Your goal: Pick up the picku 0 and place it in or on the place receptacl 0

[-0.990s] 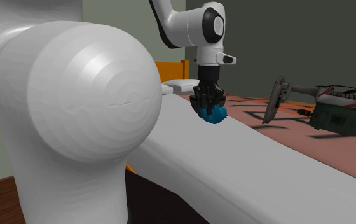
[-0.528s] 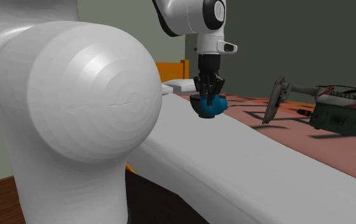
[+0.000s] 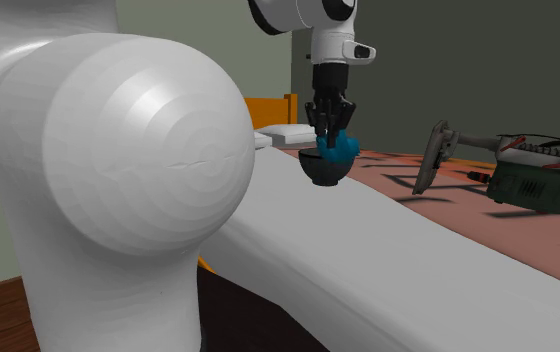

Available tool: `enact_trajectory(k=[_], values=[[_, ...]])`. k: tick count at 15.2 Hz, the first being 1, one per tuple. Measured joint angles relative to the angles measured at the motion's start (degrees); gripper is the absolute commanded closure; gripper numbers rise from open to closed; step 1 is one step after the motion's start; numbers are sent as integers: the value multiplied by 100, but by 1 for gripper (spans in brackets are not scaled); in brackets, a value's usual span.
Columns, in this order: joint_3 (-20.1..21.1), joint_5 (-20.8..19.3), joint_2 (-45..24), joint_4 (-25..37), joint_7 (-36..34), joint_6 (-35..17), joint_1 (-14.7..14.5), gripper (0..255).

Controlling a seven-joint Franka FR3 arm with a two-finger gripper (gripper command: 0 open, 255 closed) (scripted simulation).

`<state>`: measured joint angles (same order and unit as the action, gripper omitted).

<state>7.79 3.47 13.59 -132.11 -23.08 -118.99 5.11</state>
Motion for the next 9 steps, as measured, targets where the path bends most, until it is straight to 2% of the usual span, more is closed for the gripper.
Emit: enact_trajectory(k=[9], values=[[-27, 2, 211, 502, 1, 712, 6, 255]])
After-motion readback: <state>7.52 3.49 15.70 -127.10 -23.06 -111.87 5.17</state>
